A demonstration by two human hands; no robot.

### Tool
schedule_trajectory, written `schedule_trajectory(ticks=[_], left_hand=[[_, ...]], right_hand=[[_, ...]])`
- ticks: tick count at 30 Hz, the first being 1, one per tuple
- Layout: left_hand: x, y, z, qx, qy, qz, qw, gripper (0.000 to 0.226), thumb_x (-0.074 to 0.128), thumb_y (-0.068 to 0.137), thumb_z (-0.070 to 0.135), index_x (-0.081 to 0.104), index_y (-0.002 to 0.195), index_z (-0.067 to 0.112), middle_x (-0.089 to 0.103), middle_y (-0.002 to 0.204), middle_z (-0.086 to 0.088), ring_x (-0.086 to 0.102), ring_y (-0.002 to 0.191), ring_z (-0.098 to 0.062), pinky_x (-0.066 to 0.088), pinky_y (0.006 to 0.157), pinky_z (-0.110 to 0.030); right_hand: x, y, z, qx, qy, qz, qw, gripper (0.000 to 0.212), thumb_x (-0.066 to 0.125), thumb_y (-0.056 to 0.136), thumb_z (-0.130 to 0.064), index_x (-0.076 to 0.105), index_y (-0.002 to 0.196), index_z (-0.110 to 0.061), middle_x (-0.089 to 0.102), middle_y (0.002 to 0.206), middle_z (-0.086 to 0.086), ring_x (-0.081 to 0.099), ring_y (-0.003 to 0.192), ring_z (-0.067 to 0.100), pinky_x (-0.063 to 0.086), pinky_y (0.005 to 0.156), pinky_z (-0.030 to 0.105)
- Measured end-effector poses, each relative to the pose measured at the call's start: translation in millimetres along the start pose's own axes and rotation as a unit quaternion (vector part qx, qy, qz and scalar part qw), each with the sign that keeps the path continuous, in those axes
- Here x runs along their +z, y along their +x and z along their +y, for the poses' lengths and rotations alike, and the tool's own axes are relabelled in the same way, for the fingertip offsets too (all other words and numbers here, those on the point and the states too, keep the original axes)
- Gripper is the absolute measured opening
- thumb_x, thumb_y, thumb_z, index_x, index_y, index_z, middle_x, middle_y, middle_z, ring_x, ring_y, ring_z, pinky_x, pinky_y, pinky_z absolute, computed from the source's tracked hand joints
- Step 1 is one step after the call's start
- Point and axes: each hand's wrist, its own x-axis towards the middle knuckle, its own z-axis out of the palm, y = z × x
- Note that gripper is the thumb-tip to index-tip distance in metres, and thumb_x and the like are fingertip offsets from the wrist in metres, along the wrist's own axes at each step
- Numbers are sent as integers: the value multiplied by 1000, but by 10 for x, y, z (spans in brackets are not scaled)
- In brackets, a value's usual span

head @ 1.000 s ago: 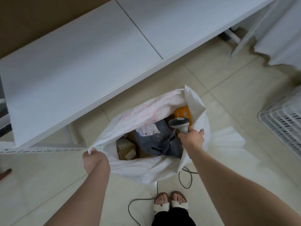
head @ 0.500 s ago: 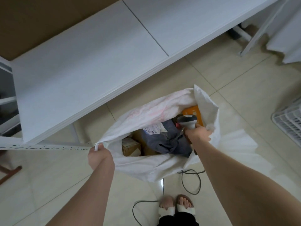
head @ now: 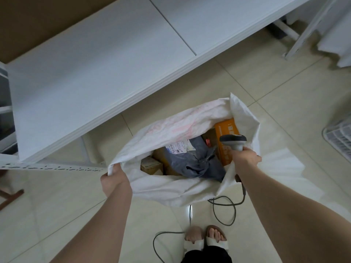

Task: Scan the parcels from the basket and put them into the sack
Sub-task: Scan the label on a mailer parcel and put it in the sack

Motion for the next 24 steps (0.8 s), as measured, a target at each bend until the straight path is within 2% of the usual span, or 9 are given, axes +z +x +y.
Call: schedule_trajectory(ticks=[3,6,9,12,14,16,19,21,24], left_hand=[[38,-93,37,-3,8,-63,998,62,68,81,49,55,124,6,60,122,-13,57,112,-32,36,79,-31],[18,-282,89,37,71,-128,989,52,65,88,34,53,129,4,58,127,-18,55,115,-36,42,88,-36],[-156,-571,317,37,68,-163,983,38,52,96,27,58,119,-3,59,120,-23,56,109,-40,44,91,-39],[-413,-863,721,20,-29,-210,977,30,53,94,33,58,100,4,61,98,-14,56,92,-33,46,85,-39],[-592,-955,968,2,-92,-217,972,31,55,92,37,56,98,7,58,91,-8,55,87,-29,43,78,-34],[-759,-923,1074,19,-74,-189,979,32,56,92,35,59,99,4,57,90,-10,56,86,-31,42,76,-33],[-988,-702,965,39,15,-115,992,34,52,95,25,62,107,-5,62,100,-22,59,99,-40,45,83,-40],[-1112,-495,877,61,51,-52,995,34,48,97,22,61,112,-6,62,111,-28,58,105,-44,45,89,-44],[-1159,-290,822,100,65,-13,993,34,44,99,21,59,116,-4,61,114,-29,57,107,-45,44,90,-45]], right_hand=[[37,-55,-14,-22,33,-63,997,23,61,86,-12,66,108,-11,62,92,11,60,88,36,52,73,41],[-7,-321,-53,-61,51,-126,989,13,64,81,-8,66,93,-13,64,81,10,62,80,33,48,58,30],[-183,-754,-175,-73,74,-222,970,8,69,78,-8,66,85,-7,65,80,12,61,68,25,48,57,26],[-439,-1194,-421,-30,105,-354,929,28,71,69,-18,65,94,-8,69,87,14,65,74,28,55,63,33],[-566,-1439,-629,-23,119,-397,910,35,72,70,-22,65,101,-8,71,88,14,68,77,29,58,66,36],[-588,-1586,-758,-37,116,-345,931,33,73,74,-21,64,103,-7,70,86,12,67,75,28,56,63,35],[-596,-1647,-689,-74,63,-151,984,28,67,84,-18,62,109,-8,62,82,9,61,75,30,50,60,33],[-649,-1654,-578,-88,44,-70,993,23,56,85,-23,60,106,-16,62,80,11,62,70,33,52,57,35],[-658,-1612,-502,-125,27,-28,991,22,46,81,-27,57,99,-26,62,76,7,63,69,32,57,67,44]])
